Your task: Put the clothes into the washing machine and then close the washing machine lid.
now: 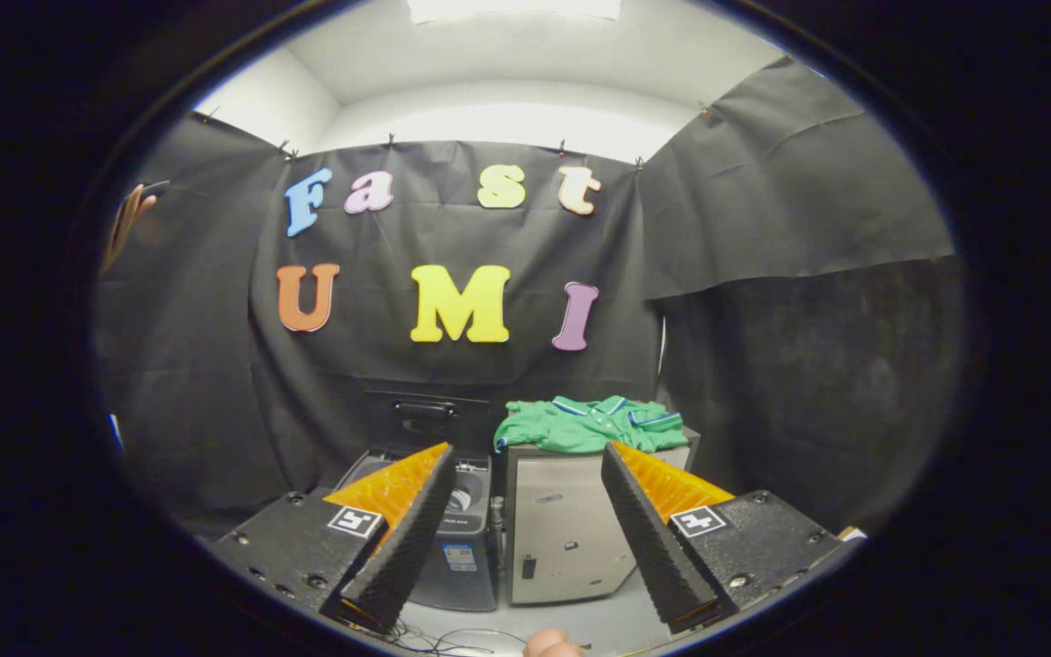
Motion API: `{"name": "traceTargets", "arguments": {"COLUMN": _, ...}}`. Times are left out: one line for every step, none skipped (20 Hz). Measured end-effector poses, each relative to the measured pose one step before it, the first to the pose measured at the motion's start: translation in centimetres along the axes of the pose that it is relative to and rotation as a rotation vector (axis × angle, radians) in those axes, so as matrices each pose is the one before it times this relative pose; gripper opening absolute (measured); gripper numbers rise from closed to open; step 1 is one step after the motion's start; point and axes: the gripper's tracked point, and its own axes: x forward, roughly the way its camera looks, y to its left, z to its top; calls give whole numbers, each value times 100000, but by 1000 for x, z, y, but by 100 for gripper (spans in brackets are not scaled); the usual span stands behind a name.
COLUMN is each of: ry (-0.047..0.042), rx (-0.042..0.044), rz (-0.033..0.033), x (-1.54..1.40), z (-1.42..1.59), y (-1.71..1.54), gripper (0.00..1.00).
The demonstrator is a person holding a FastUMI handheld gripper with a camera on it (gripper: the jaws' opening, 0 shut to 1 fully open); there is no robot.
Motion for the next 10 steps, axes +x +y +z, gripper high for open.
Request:
{"name": "traceTargets", "arguments": {"ry": 23, "rx": 346, "rz": -279, "x": -63, "z": 14, "y": 120, "gripper": 100}}
{"name": "traceTargets", "arguments": {"ry": 281, "rx": -35, "rz": -60, "x": 92, "z": -70, "y": -3, "gripper": 100}}
{"name": "traceTargets", "arguments": {"ry": 219, "rx": -294, "rz": -176, "x": 71, "z": -93, "y": 74, "gripper": 100}}
{"name": "traceTargets", "arguments": {"ry": -70, "rx": -90, "rz": 167, "x": 0, "z": 87, "y": 30, "gripper": 100}}
{"name": "traceTargets", "arguments": {"ry": -554, "rx": 936, "rz": 302, "x": 9, "z": 169, "y": 130, "gripper": 100}}
{"name": "traceTargets", "arguments": {"ry": -166, "rx": 819, "rz": -193, "x": 221, "z": 202, "y": 4, "gripper": 100}}
{"name": "traceTargets", "arguments": {"ry": 874, "rx": -150, "rz": -437, "x": 255, "z": -240, "y": -269, "gripper": 100}}
{"name": "traceTargets", "arguments": {"ry": 261, "rx": 170, "rz": -598, "x": 170, "z": 96, "y": -164, "gripper": 100}}
{"name": "traceTargets", "arguments": {"ry": 40, "rx": 495, "rz": -245, "x": 204, "z": 207, "y": 56, "gripper": 100}}
{"name": "traceTargets", "arguments": {"ry": -193, "rx": 195, "rz": 335, "x": 258, "z": 337, "y": 186, "gripper": 100}}
